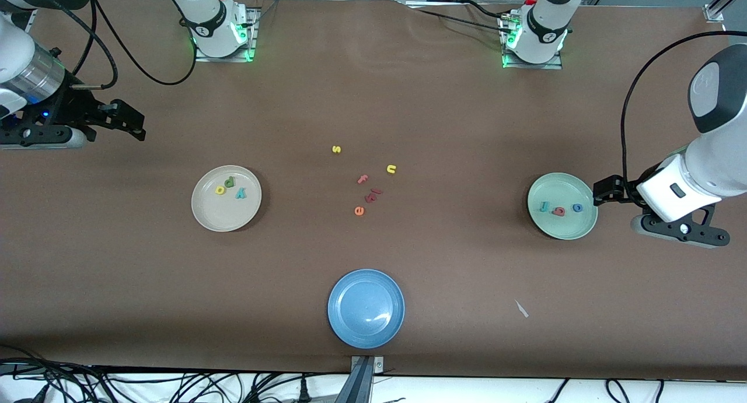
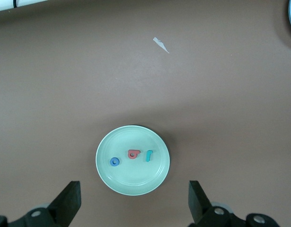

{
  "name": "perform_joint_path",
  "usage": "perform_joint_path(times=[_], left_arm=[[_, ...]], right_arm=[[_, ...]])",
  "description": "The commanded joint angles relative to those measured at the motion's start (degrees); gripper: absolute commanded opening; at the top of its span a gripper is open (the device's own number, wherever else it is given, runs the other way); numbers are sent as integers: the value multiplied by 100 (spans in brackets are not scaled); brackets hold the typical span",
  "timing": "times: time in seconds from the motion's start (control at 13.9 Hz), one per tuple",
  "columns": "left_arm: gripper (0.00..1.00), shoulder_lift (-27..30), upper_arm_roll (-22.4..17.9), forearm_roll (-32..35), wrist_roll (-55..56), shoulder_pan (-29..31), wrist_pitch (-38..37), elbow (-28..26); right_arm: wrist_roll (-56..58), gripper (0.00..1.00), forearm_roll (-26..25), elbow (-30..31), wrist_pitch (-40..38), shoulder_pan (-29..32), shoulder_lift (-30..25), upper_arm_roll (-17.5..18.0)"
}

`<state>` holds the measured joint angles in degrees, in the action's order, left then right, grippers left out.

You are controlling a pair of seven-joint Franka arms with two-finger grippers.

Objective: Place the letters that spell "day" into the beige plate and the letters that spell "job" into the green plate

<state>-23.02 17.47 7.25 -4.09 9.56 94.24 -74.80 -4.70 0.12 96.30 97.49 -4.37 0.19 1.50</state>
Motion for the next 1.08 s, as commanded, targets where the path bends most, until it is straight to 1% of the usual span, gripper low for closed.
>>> perform_joint_path(times=[0.0,1.01], left_arm=[[100,61,37,136,-127,19,-3,0],[100,61,45,119,-127,19,-3,0]], right_arm=[[4,100,111,144,95,103,-46,34],[31,100,102,91,86,112,-19,-54]])
